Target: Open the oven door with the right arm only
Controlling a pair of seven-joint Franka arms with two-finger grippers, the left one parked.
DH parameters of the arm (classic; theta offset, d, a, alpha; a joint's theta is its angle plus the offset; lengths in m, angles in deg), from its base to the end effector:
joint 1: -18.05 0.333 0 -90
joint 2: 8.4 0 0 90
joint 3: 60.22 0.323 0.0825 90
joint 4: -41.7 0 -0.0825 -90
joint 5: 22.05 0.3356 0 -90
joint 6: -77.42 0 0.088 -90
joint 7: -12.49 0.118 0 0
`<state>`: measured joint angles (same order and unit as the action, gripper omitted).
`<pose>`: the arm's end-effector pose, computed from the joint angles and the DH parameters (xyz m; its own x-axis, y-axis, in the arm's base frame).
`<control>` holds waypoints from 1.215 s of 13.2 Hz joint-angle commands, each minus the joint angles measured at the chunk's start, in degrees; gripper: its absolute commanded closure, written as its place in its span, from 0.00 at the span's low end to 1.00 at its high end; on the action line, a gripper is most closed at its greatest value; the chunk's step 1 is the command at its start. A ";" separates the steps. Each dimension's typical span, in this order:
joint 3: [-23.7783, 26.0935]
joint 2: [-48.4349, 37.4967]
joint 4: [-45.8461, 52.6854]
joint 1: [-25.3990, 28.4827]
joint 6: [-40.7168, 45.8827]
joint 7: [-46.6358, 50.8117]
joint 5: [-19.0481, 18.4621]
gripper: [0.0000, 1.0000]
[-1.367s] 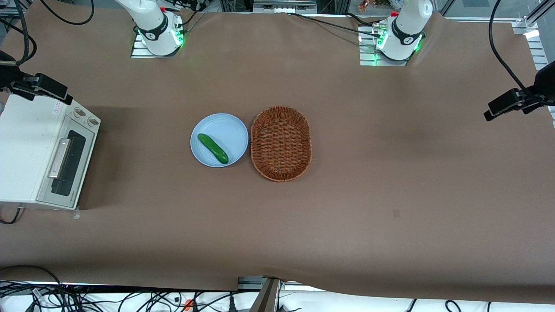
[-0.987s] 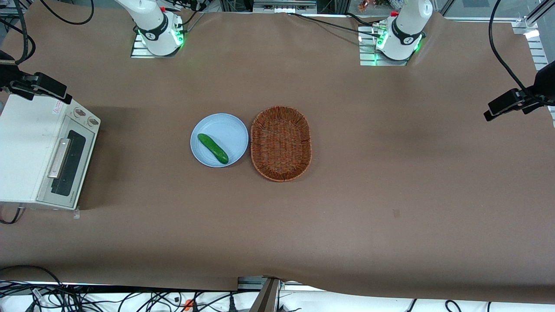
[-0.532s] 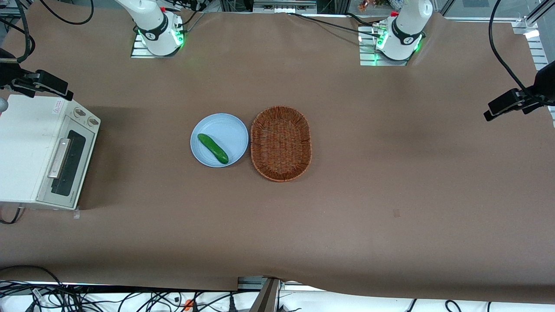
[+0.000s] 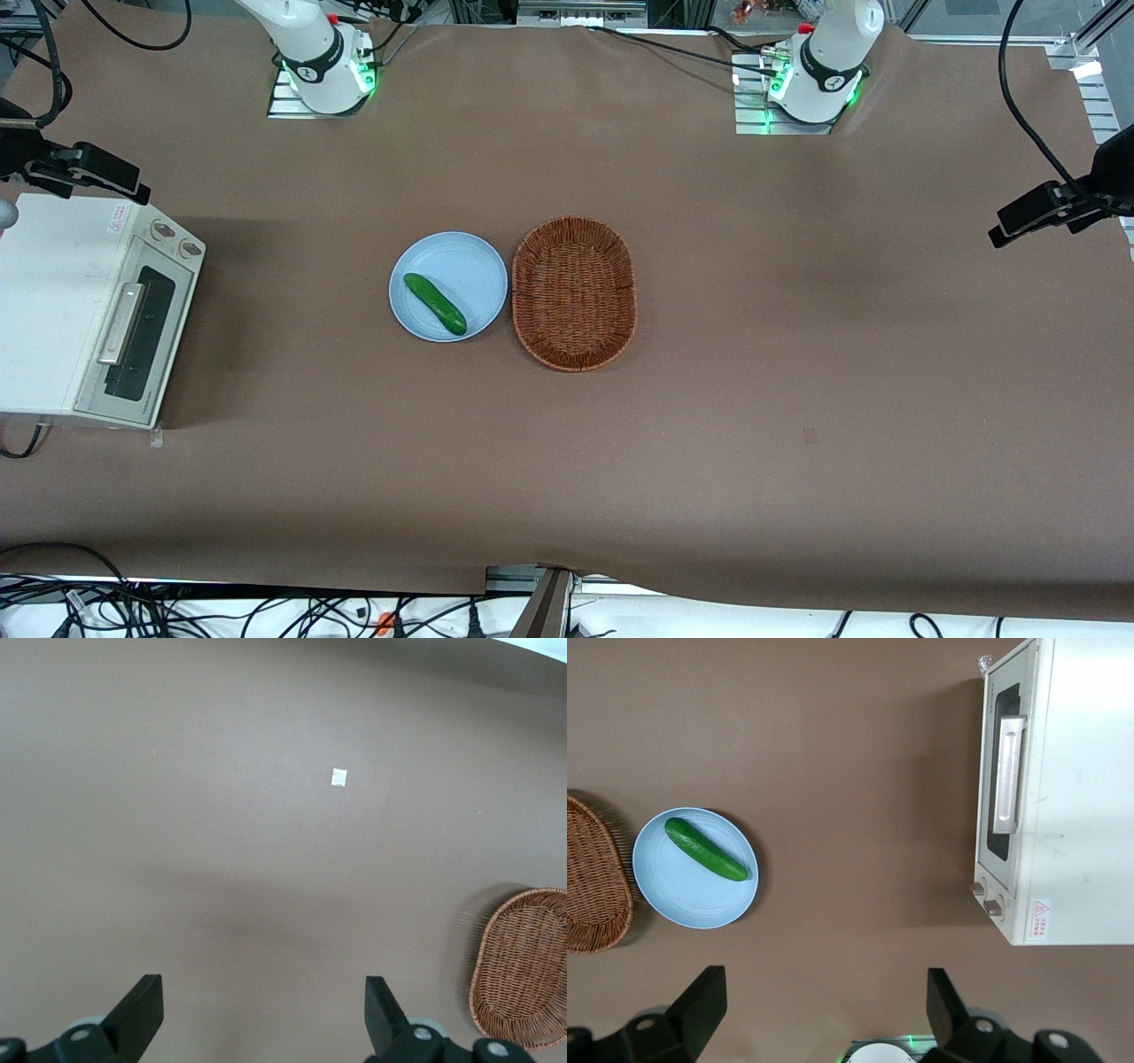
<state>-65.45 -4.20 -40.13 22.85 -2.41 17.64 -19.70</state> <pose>0.5097 0.0037 0.6280 0.9898 -0.0904 -0.1102 -0.0936 -0.9953 -0.0244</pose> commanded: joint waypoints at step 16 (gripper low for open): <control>1.02 7.13 -1.58 2.22 4.60 -0.84 0.99 0.02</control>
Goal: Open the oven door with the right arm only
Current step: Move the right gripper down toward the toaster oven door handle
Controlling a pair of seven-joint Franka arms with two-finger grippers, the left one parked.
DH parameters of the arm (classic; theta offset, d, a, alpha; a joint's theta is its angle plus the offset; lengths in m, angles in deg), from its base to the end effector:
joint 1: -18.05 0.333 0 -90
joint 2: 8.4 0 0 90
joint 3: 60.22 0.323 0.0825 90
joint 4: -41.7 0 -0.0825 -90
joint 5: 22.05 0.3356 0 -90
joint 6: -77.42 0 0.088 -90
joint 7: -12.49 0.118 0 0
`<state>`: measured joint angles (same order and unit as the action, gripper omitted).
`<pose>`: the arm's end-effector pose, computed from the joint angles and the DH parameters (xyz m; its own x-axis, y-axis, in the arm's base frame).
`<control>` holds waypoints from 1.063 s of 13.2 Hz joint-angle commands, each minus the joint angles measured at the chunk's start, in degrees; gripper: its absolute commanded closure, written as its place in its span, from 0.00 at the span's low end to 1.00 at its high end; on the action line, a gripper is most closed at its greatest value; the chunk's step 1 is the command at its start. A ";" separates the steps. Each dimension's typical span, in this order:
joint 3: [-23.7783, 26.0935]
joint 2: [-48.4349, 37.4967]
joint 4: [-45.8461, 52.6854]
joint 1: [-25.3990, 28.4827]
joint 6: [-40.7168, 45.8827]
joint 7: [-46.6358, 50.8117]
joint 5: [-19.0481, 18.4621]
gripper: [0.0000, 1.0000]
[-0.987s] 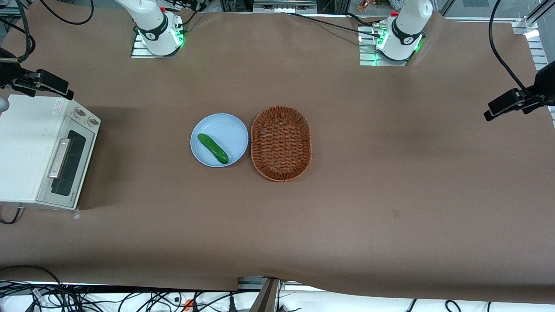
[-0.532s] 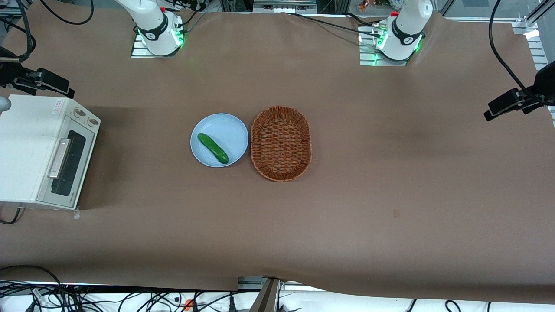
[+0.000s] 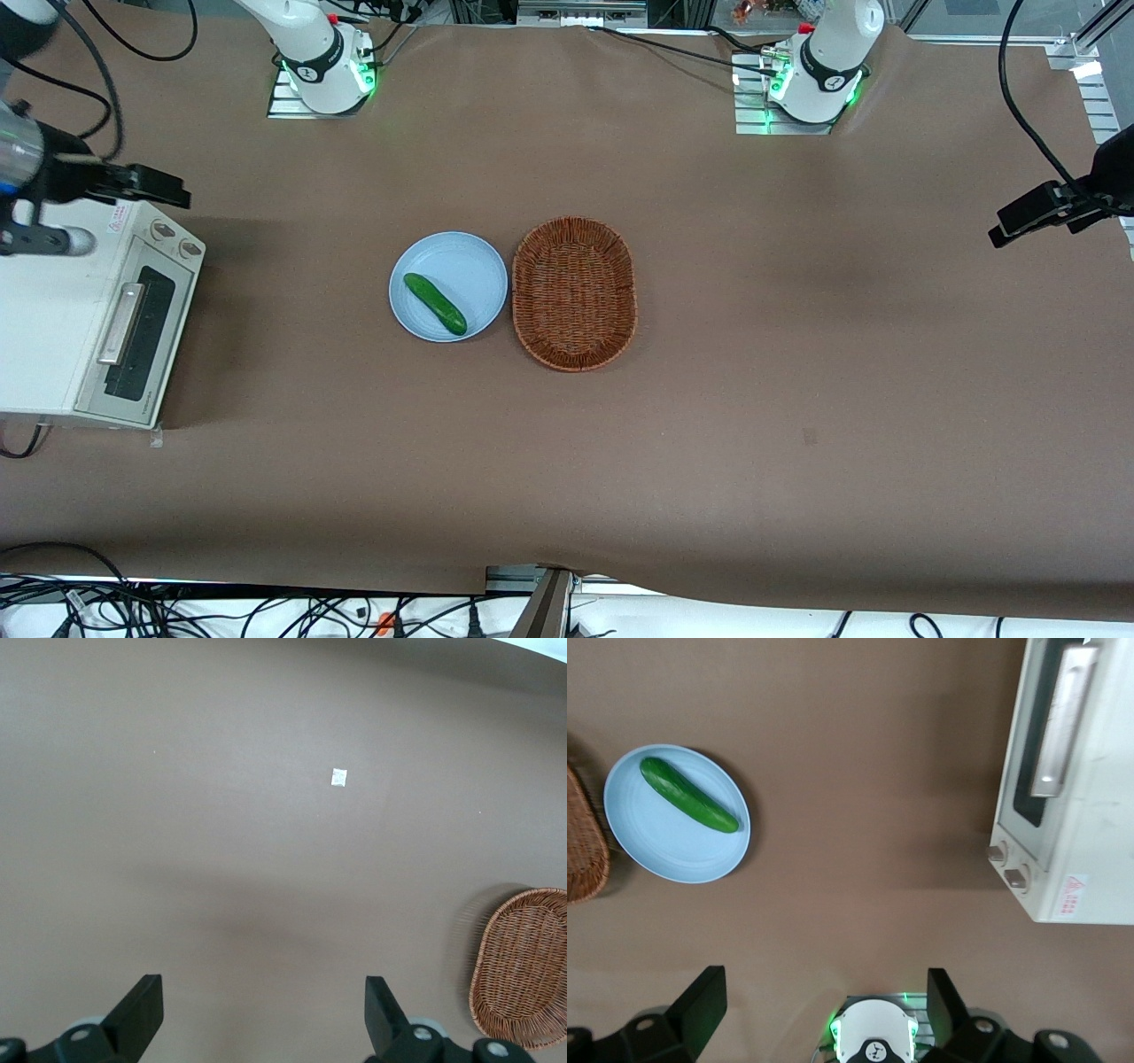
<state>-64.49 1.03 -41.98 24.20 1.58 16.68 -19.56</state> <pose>0.5222 0.0264 0.5638 0.9540 -0.0338 -0.2978 -0.0384 -0.9992 -0.0095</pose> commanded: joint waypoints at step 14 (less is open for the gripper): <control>-0.12 10.43 -8.70 5.01 -10.73 -9.90 -13.46 1.00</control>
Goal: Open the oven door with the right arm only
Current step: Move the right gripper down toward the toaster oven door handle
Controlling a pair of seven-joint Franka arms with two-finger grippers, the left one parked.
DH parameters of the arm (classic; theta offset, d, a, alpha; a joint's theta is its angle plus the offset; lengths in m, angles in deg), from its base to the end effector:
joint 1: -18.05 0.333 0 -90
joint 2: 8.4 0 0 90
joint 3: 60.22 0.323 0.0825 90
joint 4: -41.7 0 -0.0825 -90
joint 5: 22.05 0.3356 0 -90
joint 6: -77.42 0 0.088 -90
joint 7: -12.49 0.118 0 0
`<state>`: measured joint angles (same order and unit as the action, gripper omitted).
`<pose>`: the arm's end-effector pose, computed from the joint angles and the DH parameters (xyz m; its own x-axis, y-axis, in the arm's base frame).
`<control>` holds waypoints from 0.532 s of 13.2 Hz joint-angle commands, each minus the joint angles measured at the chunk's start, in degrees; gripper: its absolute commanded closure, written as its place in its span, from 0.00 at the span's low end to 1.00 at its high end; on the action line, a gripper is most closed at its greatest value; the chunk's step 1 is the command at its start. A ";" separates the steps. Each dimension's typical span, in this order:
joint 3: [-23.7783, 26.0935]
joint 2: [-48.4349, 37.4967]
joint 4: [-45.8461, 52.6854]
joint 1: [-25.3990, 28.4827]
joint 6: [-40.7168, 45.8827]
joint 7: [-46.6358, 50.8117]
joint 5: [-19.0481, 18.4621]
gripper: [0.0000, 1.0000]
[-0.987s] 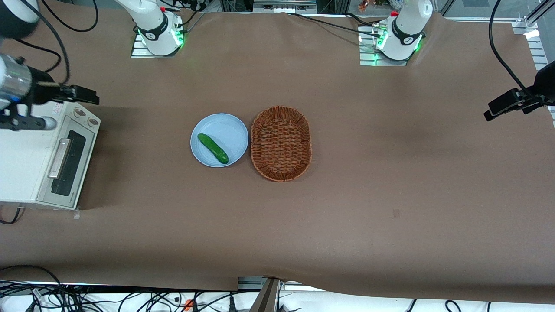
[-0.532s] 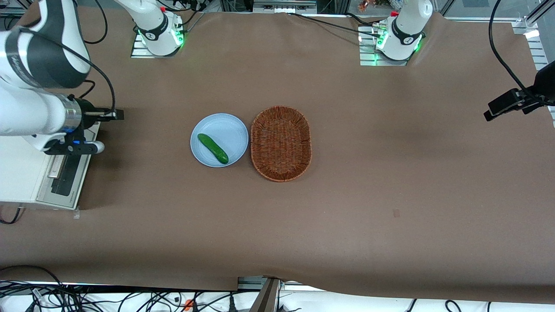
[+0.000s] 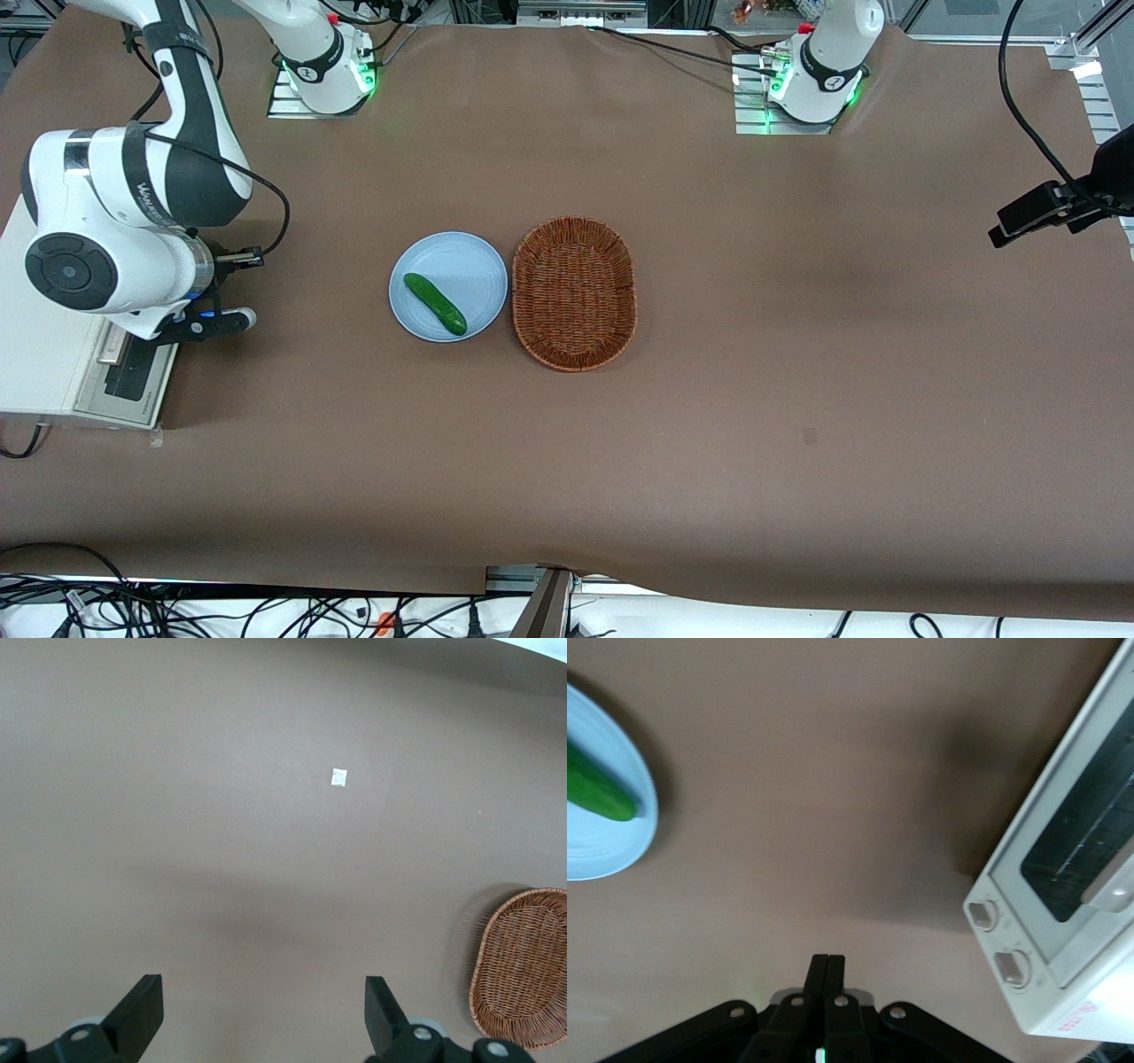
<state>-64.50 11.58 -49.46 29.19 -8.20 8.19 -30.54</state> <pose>0.5573 0.0534 0.4221 0.8833 0.1624 -0.4398 0.2417 -0.9616 0.1303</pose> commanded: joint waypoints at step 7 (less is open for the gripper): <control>-0.20 2.87 -1.57 -0.33 -3.06 -9.39 -12.85 1.00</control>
<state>-64.59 14.58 -50.41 29.14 -10.31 1.45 -41.04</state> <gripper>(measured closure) 0.991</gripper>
